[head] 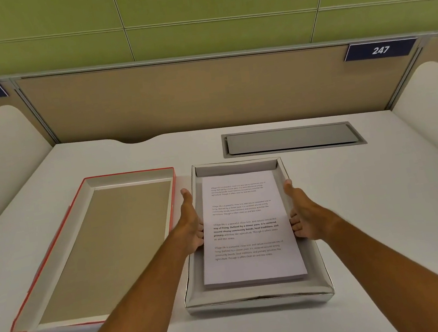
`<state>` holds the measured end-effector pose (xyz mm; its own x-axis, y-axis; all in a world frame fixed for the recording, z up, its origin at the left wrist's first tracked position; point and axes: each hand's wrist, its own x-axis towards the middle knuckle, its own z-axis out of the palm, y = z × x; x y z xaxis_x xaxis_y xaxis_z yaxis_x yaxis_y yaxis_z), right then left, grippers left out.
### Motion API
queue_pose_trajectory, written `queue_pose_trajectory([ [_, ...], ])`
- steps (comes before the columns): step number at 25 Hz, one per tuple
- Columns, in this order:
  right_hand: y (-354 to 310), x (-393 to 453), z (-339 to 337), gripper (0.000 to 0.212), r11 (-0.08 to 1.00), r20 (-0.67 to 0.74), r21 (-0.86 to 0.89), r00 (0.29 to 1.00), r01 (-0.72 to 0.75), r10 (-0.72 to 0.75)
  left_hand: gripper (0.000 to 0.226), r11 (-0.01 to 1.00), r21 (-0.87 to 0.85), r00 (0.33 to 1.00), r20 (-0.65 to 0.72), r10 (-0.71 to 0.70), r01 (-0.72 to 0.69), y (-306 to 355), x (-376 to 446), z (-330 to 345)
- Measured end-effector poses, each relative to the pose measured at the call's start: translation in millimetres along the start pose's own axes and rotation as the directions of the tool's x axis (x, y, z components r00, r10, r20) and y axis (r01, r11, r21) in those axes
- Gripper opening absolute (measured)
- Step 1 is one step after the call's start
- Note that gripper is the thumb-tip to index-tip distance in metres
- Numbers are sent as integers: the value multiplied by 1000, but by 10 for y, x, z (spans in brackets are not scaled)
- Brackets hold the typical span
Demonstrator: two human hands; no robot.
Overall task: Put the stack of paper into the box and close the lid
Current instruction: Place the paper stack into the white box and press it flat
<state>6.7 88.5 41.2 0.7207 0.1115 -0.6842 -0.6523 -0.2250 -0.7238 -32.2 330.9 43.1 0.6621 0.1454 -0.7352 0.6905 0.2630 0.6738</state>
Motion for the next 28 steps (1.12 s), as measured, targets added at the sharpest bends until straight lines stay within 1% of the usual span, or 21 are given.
queue_pose_trajectory([
  [1, 3, 9, -1, 61, 1000, -7, -4, 1000, 10, -10, 120, 1000, -12, 1000, -4, -1, 1, 16, -4, -10],
  [3, -2, -7, 36, 52, 999, 2, -14, 999, 49, -49, 119, 1000, -10, 1000, -3, 0, 0, 31, -26, -7],
  [4, -3, -34, 72, 49, 997, 28, -32, 997, 72, -71, 115, 1000, 10, 1000, -7, 7, -7, 24, -26, 0],
  [6, 25, -66, 167, 53, 986, 51, -118, 992, 120, -115, 102, 994, 85, 998, -5, 63, -62, -3, -46, 37],
  [7, 51, -96, 234, 56, 970, 3, -193, 989, 144, -146, 93, 984, 137, 993, 10, 115, -115, -25, -70, 61],
  [8, 82, -122, 295, 60, 945, -81, -283, 978, 163, -193, 86, 961, 216, 985, 24, 170, -171, -46, -93, 90],
  [9, 116, -150, 345, 66, 911, -172, -370, 950, 183, -261, 81, 924, 315, 974, 15, 224, -217, -71, -120, 114],
  [10, 146, -182, 393, 71, 865, -227, -453, 911, 215, -345, 77, 870, 426, 958, -24, 285, -248, -102, -146, 128],
  [11, 170, -213, 429, 75, 807, -231, -530, 871, 261, -433, 72, 806, 527, 930, -76, 360, -269, -135, -170, 137],
  [12, 191, -243, 450, 80, 735, -201, -609, 838, 299, -508, 69, 737, 617, 892, -120, 436, -277, -169, -196, 142],
  [13, 209, -262, 462, 83, 658, -168, -683, 809, 316, -563, 70, 652, 706, 849, -140, 509, -275, -206, -225, 139],
  [15, 237, -279, 474, 89, 495, -113, -814, 752, 305, -650, 79, 423, 873, 752, -105, 651, -245, -284, -296, 106],
  [16, 250, -281, 474, 92, 420, -81, -858, 730, 295, -678, 82, 317, 923, 700, -77, 710, -220, -319, -327, 81],
  [17, 264, -298, 476, 95, 349, -43, -890, 709, 293, -704, 85, 238, 952, 660, -56, 749, -190, -352, -367, 50],
  [19, 306, -307, 485, 100, 236, 31, -925, 678, 299, -735, 91, 132, 984, 627, -26, 779, -123, -419, -445, -19],
  [21, 336, -325, 513, 104, 165, 89, -936, 663, 311, -743, 94, 64, 995, 606, -8, 796, -71, -498, -531, -72],
  [22, 354, -344, 543, 106, 136, 119, -937, 660, 322, -742, 95, 48, 998, 602, -7, 798, -51, -538, -579, -102],
  [25, 400, -416, 656, 121, 51, 192, -937, 634, 345, -749, 97, 48, 999, 603, -30, 798, -14, -641, -688, -183],
  [28, 399, -523, 807, 124, 13, 226, -933, 615, 358, -755, 97, 48, 998, 607, -22, 794, -27, -736, -750, -304],
])
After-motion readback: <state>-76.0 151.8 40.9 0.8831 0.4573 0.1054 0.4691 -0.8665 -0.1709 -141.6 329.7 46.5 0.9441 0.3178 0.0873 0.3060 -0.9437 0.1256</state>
